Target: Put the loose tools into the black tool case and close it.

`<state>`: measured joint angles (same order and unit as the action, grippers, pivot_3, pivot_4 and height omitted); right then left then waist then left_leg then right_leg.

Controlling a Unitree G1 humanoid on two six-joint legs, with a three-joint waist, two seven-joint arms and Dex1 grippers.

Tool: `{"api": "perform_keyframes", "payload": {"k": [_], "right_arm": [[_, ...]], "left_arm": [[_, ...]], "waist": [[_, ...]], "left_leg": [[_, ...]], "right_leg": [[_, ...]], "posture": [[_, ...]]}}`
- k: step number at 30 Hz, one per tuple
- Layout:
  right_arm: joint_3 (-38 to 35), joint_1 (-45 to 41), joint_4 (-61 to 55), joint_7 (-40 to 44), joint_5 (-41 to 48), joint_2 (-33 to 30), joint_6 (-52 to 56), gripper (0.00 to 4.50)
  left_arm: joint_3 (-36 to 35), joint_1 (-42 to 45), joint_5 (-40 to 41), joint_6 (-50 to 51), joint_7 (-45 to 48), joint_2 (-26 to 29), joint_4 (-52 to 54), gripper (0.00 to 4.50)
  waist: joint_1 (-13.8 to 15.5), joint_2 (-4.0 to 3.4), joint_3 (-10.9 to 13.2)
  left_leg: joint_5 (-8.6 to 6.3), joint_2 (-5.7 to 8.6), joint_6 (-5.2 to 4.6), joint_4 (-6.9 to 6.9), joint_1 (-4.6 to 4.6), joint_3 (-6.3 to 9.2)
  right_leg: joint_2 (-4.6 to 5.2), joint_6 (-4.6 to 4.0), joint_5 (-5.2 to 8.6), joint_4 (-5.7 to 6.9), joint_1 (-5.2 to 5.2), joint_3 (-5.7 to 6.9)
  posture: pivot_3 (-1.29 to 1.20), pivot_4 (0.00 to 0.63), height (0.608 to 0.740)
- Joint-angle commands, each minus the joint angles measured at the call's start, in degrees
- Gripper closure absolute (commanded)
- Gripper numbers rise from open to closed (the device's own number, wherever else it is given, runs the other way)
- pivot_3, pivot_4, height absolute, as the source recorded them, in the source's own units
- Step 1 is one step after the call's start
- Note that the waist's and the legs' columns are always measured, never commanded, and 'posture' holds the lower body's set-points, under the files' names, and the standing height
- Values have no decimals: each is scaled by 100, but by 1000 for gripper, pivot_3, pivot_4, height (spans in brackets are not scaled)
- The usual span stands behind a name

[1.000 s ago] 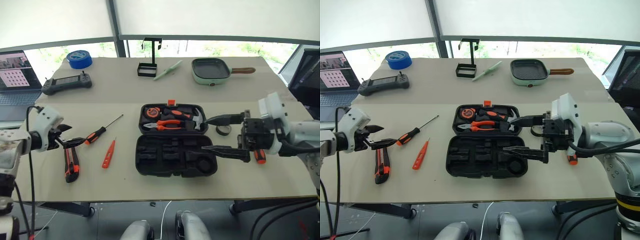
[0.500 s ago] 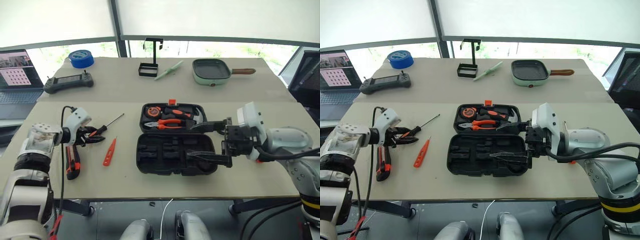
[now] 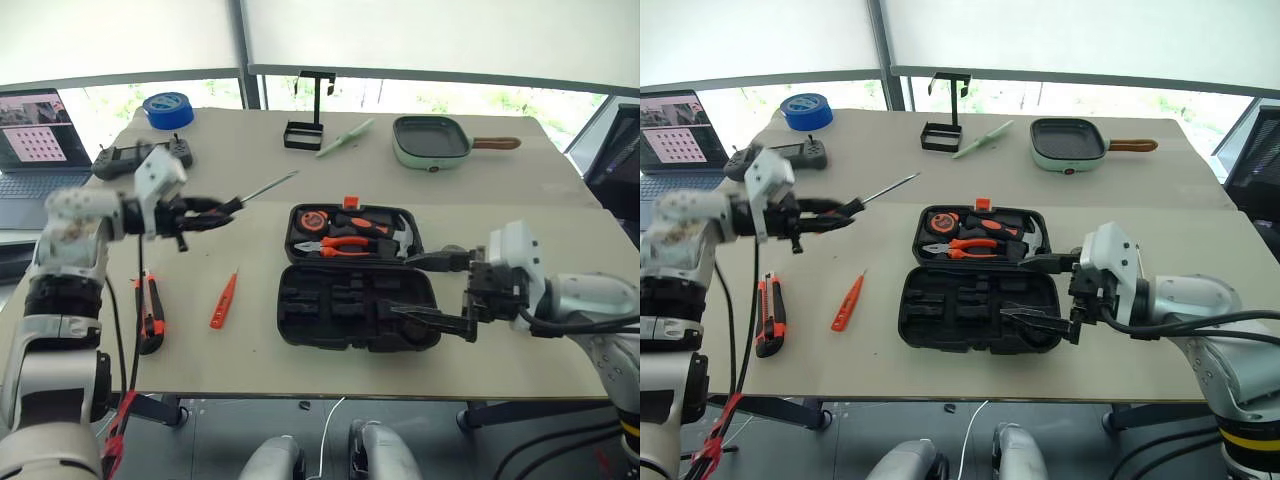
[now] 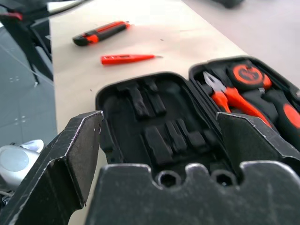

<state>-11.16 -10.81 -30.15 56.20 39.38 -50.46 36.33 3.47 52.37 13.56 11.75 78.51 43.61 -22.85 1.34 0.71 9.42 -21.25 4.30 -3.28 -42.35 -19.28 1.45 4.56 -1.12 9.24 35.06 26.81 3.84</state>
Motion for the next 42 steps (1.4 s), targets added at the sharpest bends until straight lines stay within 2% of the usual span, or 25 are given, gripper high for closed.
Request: {"api": "perform_keyframes", "payload": {"k": [1,4,8,18,25,27,29,33,35,39,42], "right_arm": [[-417,204,-195,30,174,-164,44,0],[-557,375,-268,17,212,-225,39,0],[-656,444,-343,-184,182,-178,8,0],[-692,669,-606,-521,236,-45,-7,0],[-678,702,-602,-616,242,-33,-39,0],[-676,712,-609,-634,247,-29,-38,0],[-675,728,-628,-650,257,-26,-33,0],[-709,800,-702,-676,325,-23,-7,0],[-718,847,-734,-682,349,-24,-5,0],[-700,915,-766,-697,340,-8,-32,0],[-657,881,-764,-713,340,-1,-30,0]], "left_arm": [[757,-112,-344,-232,367,-256,571,3622],[1229,-122,-729,-346,282,-553,470,3622],[1520,-100,-1156,-469,-106,-903,82,3622],[1661,-117,-1309,-419,-177,-1334,-108,3622],[1690,198,-1483,-490,-329,-1684,-649,3622],[1655,266,-1456,-446,-309,-1776,-717,2610],[1618,322,-1451,-455,-311,-1832,-764,2084],[1437,401,-1208,-248,-145,-1839,-570,547],[1334,428,-1089,-75,-159,-1857,-437,75],[1207,438,-947,196,-308,-1945,-216,75],[1380,373,-1182,-91,-459,-2027,-377,75]], "waist": [[-32,-8,-4],[-89,-7,-3],[-82,-6,-3],[-1,-4,-2],[13,-4,-2],[17,-4,-2],[25,-4,-2],[21,-4,-2],[19,-4,-2],[37,-4,-2],[43,-4,-2]], "left_leg": [[0,0,0,2,11,0],[0,-10,-1,7,26,-1],[2,-23,1,13,27,-1],[-1,-17,-10,4,5,0],[-1,-15,-11,-2,7,-1],[-1,-15,-11,-3,6,-1],[-1,-15,-12,-4,4,-1],[-1,-15,-12,-6,6,0],[-1,-16,-12,-5,5,-1],[-1,-15,-13,-9,3,0],[-1,-15,-14,-10,6,0]], "right_leg": [[1,3,-2,-5,-13,-6],[-10,-9,-9,-8,-24,-21],[-17,-19,-13,-5,-22,-22],[-16,-8,-20,-8,-14,-16],[-15,-6,-21,-14,-15,-19],[-15,-6,-21,-13,-15,-19],[-15,-6,-21,-11,-15,-18],[-14,-6,-21,-11,-16,-19],[-15,-6,-21,-9,-15,-19],[-14,-5,-21,-9,-15,-19],[-15,-5,-21,-10,-17,-19]], "posture": [[0,150,740],[0,150,740],[0,150,740],[0,150,740],[0,150,740],[0,150,740],[0,150,740],[0,150,740],[0,150,740],[0,150,740],[0,150,740]]}}
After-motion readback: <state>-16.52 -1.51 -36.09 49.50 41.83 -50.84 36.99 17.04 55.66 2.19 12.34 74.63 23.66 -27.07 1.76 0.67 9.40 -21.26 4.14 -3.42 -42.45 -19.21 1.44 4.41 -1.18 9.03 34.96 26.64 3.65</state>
